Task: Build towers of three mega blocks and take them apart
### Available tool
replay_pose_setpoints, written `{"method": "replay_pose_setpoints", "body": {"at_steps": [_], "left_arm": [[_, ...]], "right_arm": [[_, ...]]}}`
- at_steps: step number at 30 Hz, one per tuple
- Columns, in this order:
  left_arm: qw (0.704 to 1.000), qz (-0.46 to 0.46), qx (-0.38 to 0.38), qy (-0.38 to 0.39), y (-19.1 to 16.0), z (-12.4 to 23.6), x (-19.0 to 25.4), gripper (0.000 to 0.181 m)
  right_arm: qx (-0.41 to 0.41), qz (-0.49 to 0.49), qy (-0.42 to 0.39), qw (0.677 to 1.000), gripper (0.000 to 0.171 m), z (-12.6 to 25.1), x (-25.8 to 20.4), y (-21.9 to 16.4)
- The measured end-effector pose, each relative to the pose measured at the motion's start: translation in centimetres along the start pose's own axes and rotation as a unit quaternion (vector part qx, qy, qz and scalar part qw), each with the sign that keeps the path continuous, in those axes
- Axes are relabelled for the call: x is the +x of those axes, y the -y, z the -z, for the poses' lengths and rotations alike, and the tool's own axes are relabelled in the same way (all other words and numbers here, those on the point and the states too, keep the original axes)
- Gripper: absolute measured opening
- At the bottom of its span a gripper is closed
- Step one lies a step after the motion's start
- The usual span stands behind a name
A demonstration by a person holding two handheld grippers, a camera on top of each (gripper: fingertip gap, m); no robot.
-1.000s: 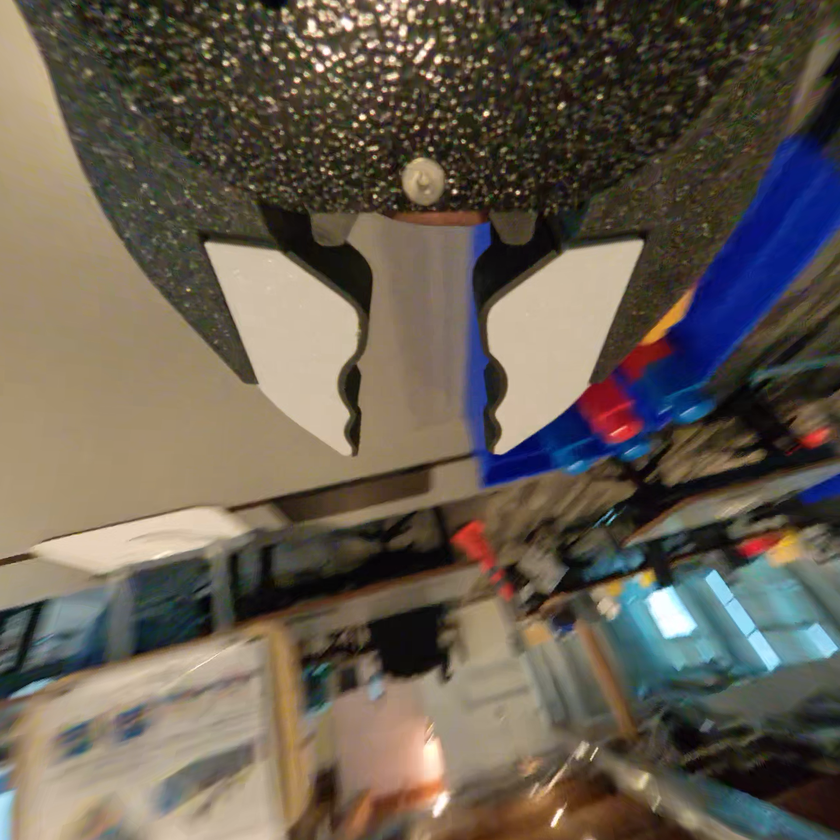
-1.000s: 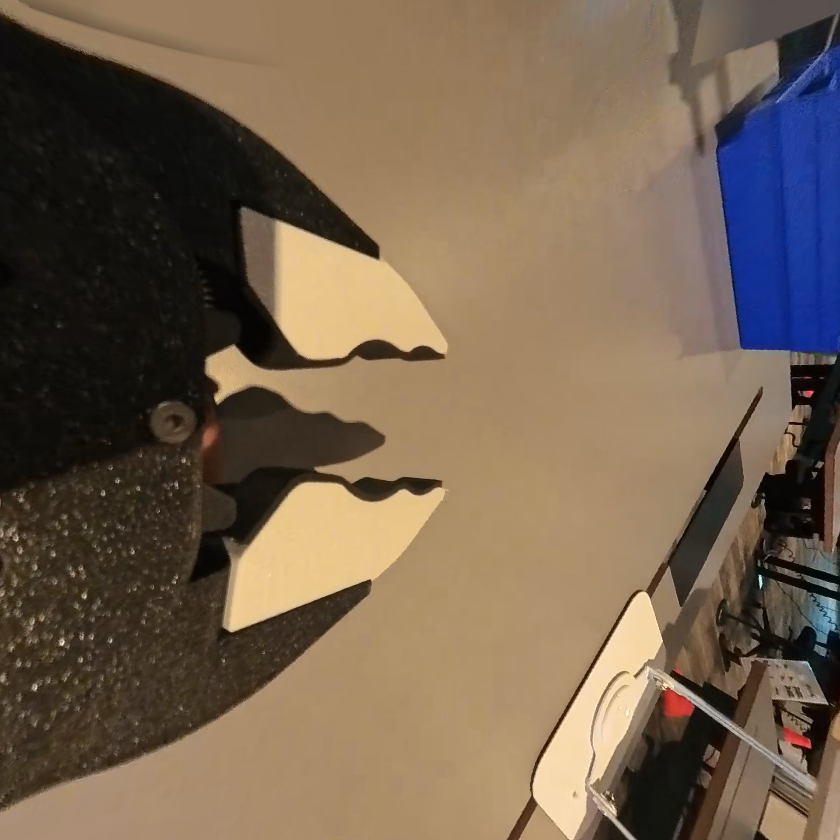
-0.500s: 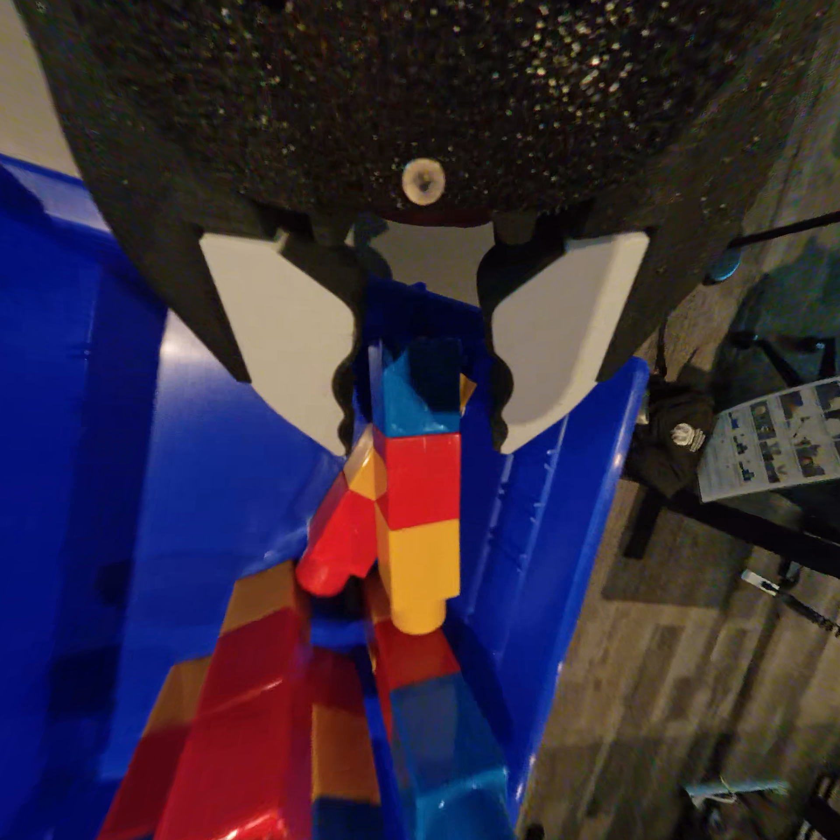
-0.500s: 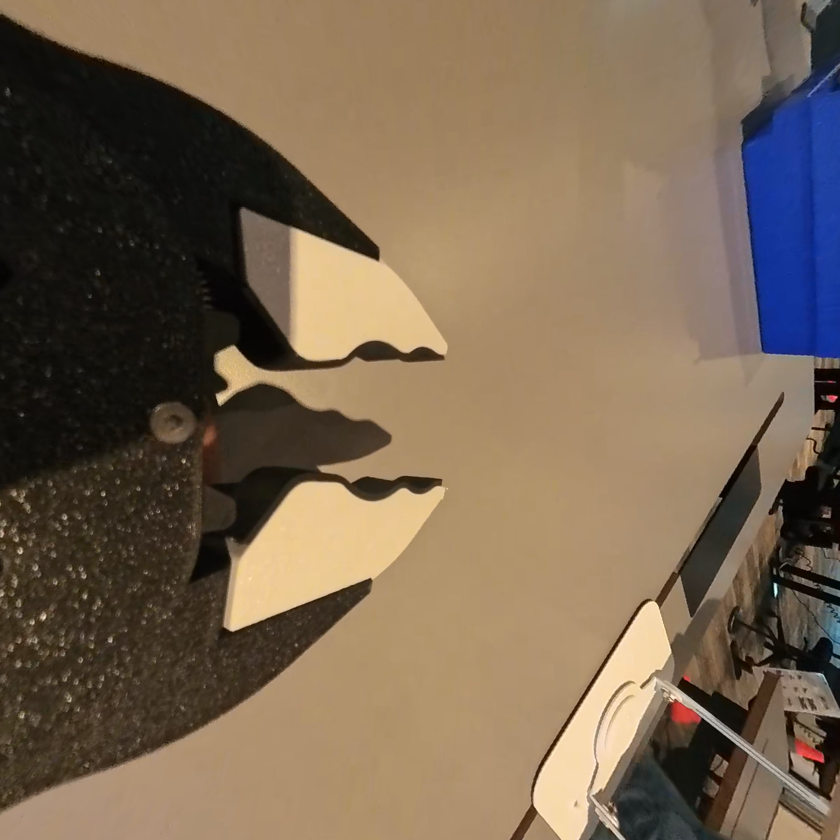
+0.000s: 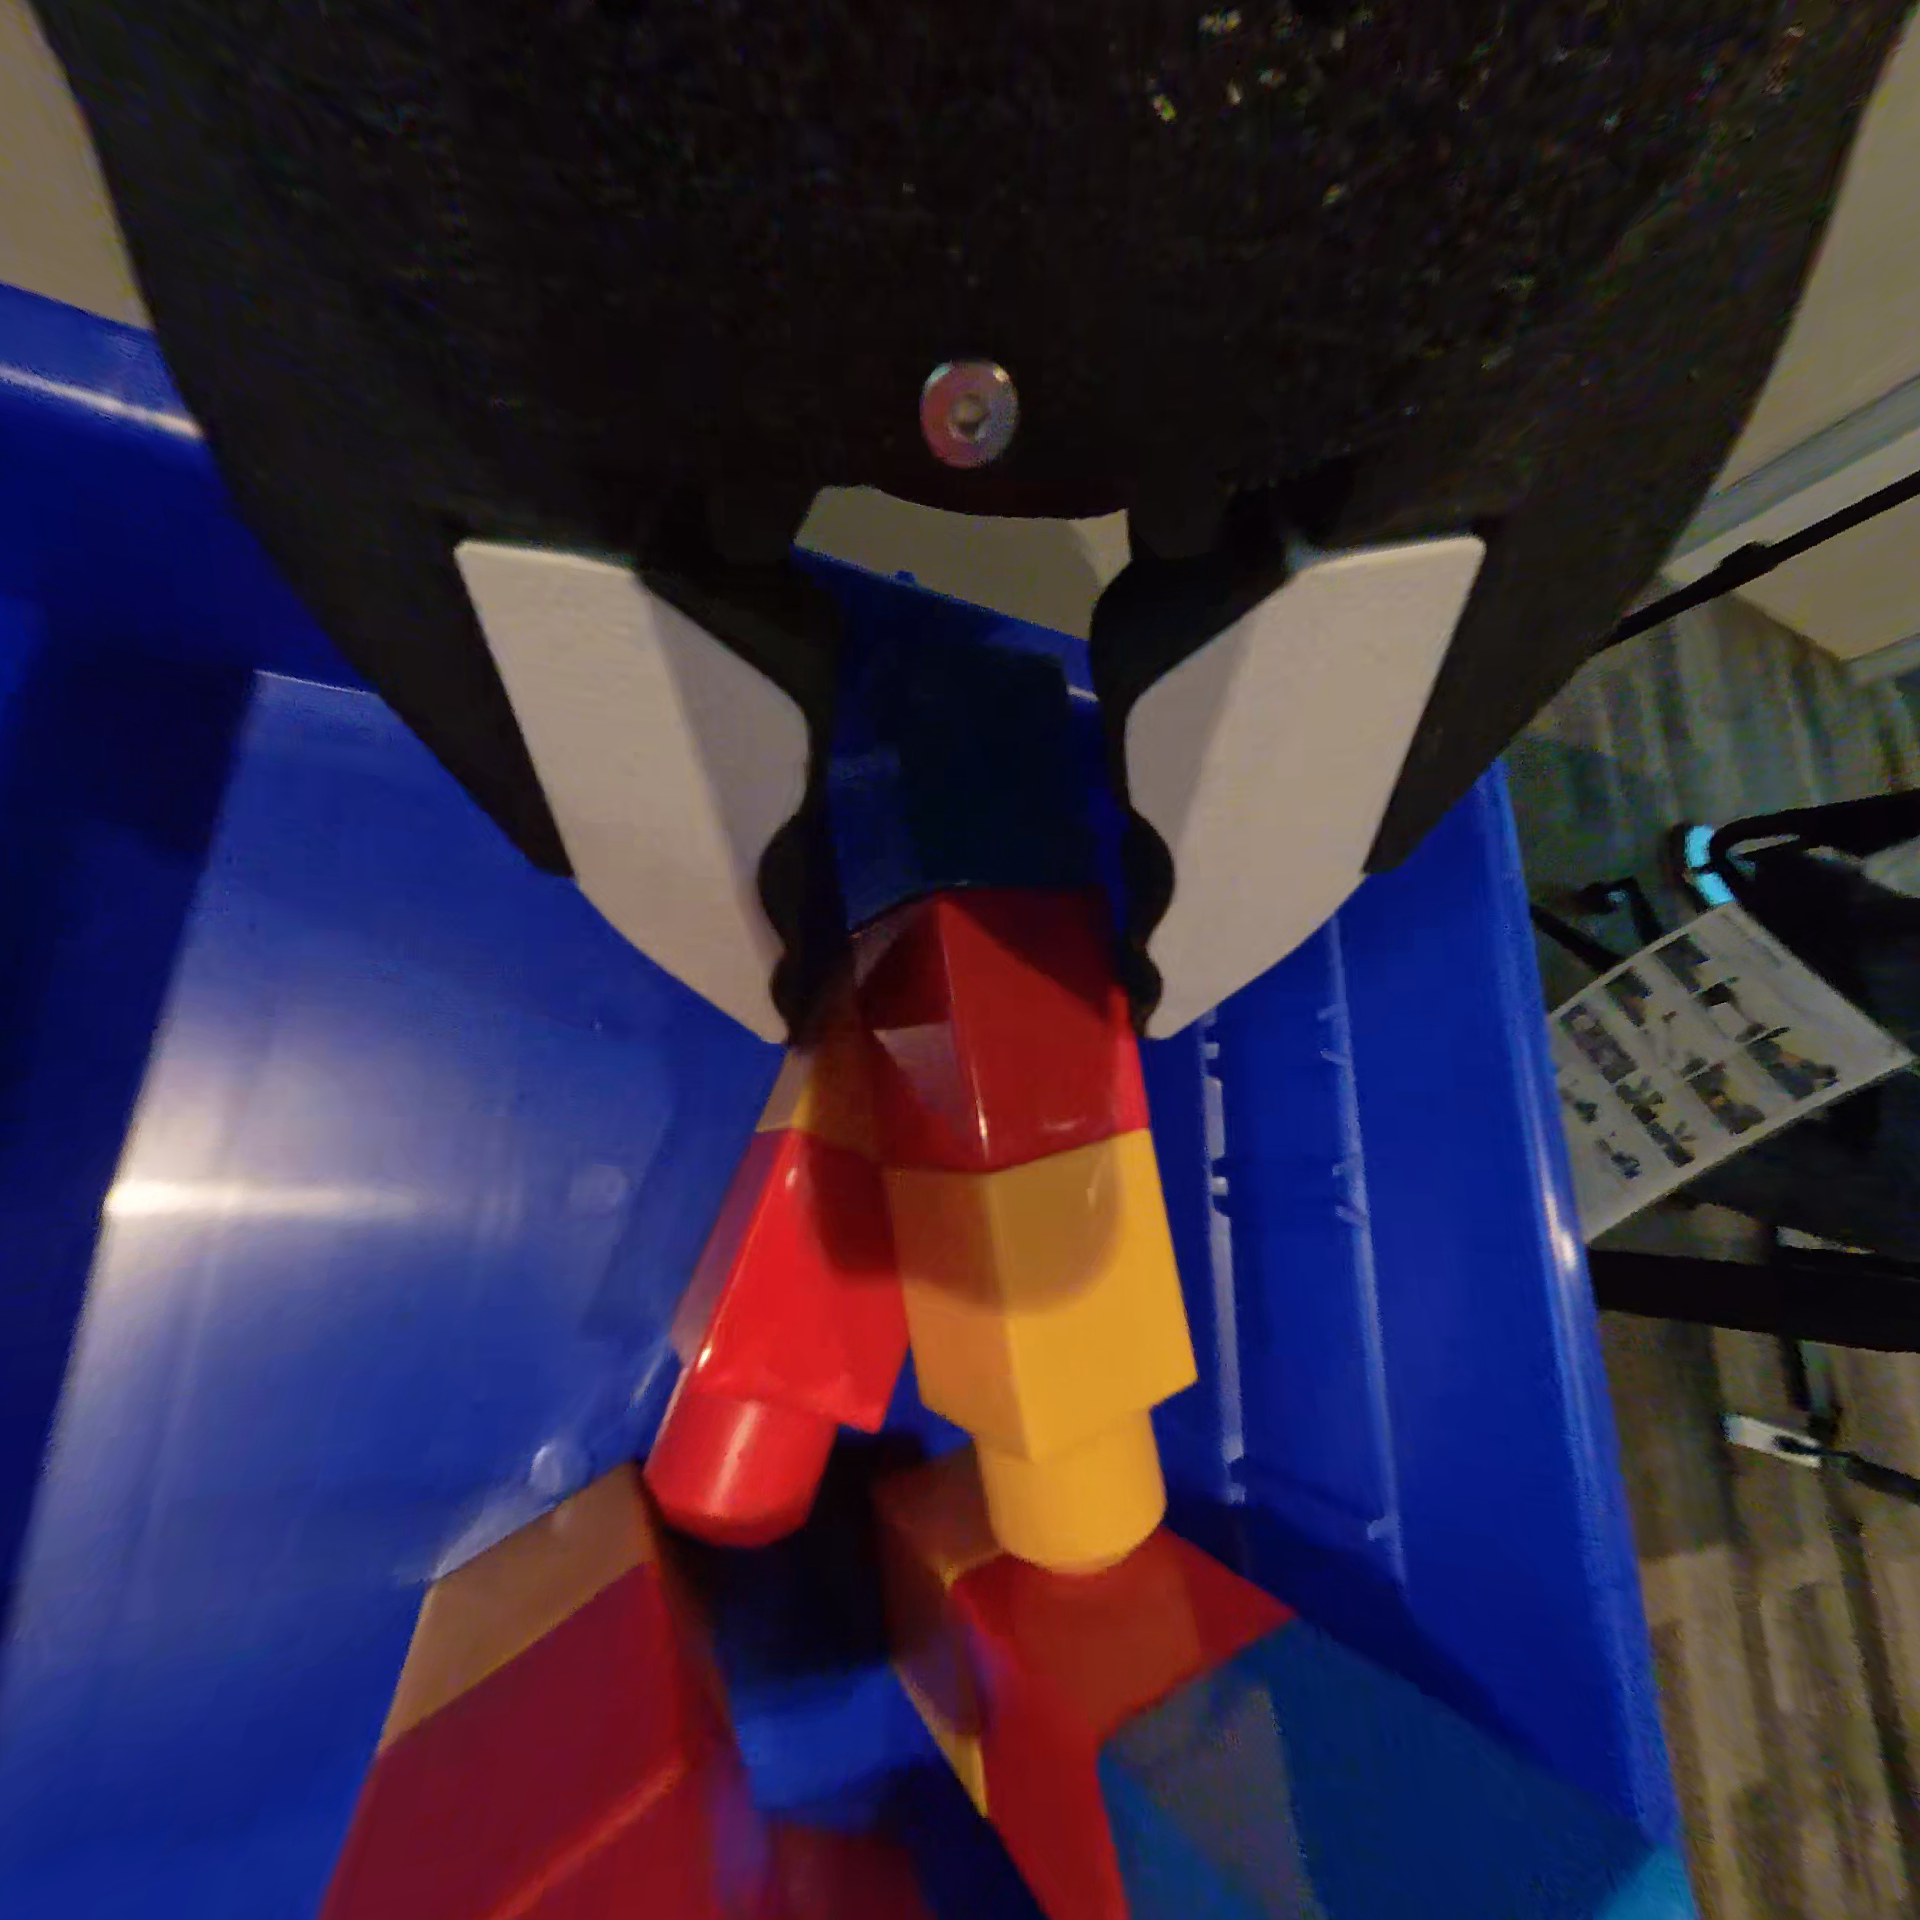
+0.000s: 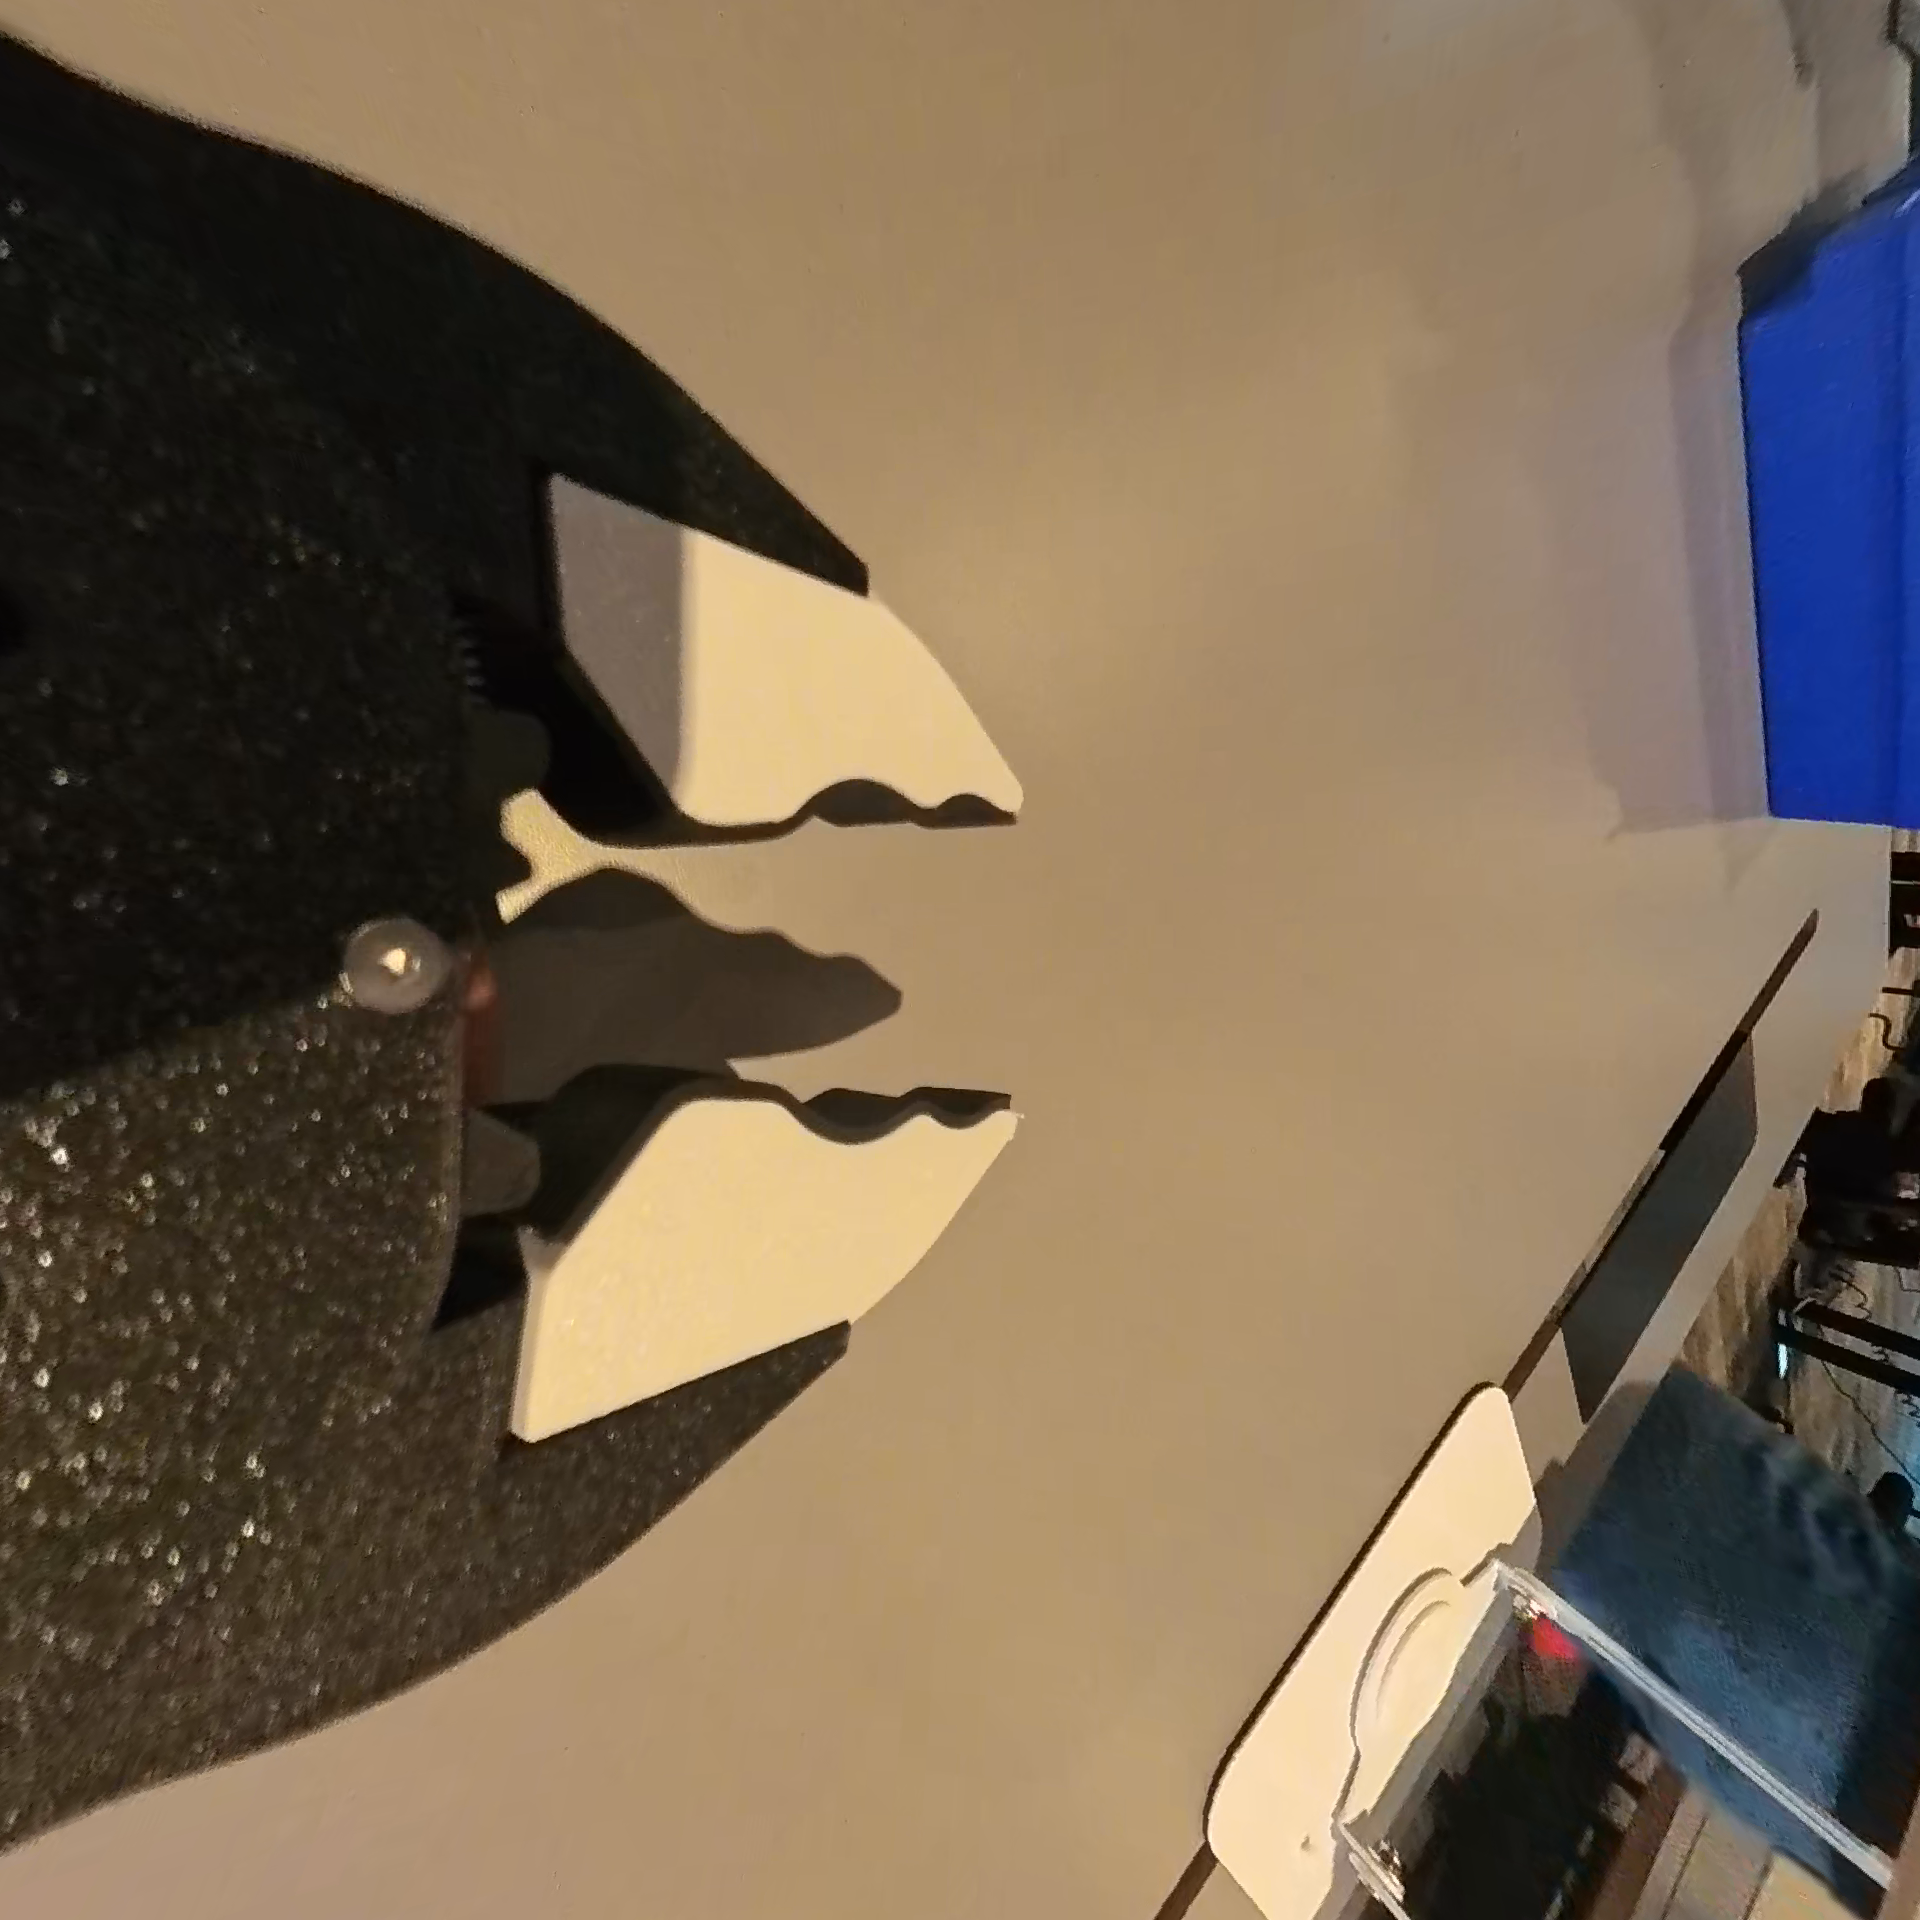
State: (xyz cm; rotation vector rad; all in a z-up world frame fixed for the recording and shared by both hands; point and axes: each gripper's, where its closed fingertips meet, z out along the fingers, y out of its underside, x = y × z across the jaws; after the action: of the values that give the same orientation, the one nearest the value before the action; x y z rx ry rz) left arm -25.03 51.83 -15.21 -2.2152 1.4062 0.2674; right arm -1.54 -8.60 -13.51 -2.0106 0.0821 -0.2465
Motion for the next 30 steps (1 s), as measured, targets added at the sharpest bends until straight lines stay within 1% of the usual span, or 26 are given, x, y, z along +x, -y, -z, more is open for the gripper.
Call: {"method": "replay_pose_setpoints", "body": {"at_steps": [1, 4, 6, 9, 10, 11, 12, 13, 15, 18, 20, 21, 23, 25, 27, 28, 30], "left_arm": [[1.000, -0.007, -0.001, 0.008, 0.0, -0.1, -0.2, 0.057], [1.000, 0.007, 0.012, 0.000, 0.1, 0.2, -0.3, 0.048], [0.999, 0.018, 0.029, 0.004, 0.0, 0.7, -0.6, 0.047], [0.993, 0.052, 0.108, 0.019, 0.7, 3.5, -0.9, 0.046], [0.987, 0.058, 0.148, 0.017, 1.3, 5.2, -0.5, 0.046], [0.978, 0.054, 0.204, 0.003, 2.2, 7.4, 0.8, 0.046], [0.962, 0.037, 0.271, -0.025, 3.5, 10.2, 3.0, 0.045], [0.939, 0.011, 0.339, -0.054, 4.7, 13.4, 5.8, 0.045], [0.880, -0.063, 0.455, -0.119, 6.3, 19.7, 13.3, 0.046], [0.766, -0.161, 0.587, -0.205, 6.9, 27.7, 26.0, 0.045], [0.686, -0.212, 0.644, -0.264, 6.0, 31.5, 34.4, 0.045], [0.658, -0.216, 0.662, -0.288, 5.5, 32.9, 37.8, 0.045], [0.630, -0.216, 0.676, -0.315, 4.9, 34.3, 43.4, 0.045], [0.612, -0.229, 0.696, -0.298, 4.3, 34.5, 47.4, 0.045], [0.613, -0.258, 0.694, -0.275, 3.6, 34.2, 50.2, 0.045], [0.609, -0.276, 0.697, -0.260, 3.2, 34.4, 51.1, 0.045], [0.589, -0.301, 0.712, -0.233, 2.2, 34.8, 52.2, 0.045]], "right_arm": [[0.000, 0.000, 0.000, 1.000, 0.048, 0.0, 0.0, 0.0], [0.001, -0.003, 0.002, 1.000, 0.048, 0.0, 0.0, 0.0], [0.002, -0.005, 0.003, 1.000, 0.048, 0.0, 0.0, 0.0], [0.002, -0.008, 0.002, 1.000, 0.048, 0.0, 0.1, 0.0], [0.003, -0.009, 0.002, 1.000, 0.048, 0.0, 0.1, 0.1], [0.004, -0.009, 0.001, 1.000, 0.048, 0.0, 0.2, 0.1], [0.009, -0.010, 0.000, 1.000, 0.048, 0.1, 0.2, 0.3], [0.018, -0.013, 0.001, 1.000, 0.048, 0.1, 0.2, 0.5], [0.052, -0.031, 0.015, 0.998, 0.049, 0.2, -0.3, 1.6], [0.109, -0.067, 0.054, 0.990, 0.052, 0.7, -1.7, 3.6], [0.152, -0.075, 0.064, 0.983, 0.054, 1.4, -2.3, 5.0], [0.175, -0.081, 0.070, 0.979, 0.057, 1.9, -2.5, 5.7], [0.219, -0.109, 0.087, 0.966, 0.060, 3.1, -2.5, 6.8], [0.249, -0.151, 0.103, 0.951, 0.065, 4.0, -1.7, 7.4], [0.261, -0.189, 0.107, 0.940, 0.069, 4.6, -0.6, 7.3], [0.266, -0.206, 0.112, 0.935, 0.071, 4.8, -0.1, 7.3], [0.284, -0.232, 0.125, 0.922, 0.070, 5.4, 0.4, 7.6]]}}
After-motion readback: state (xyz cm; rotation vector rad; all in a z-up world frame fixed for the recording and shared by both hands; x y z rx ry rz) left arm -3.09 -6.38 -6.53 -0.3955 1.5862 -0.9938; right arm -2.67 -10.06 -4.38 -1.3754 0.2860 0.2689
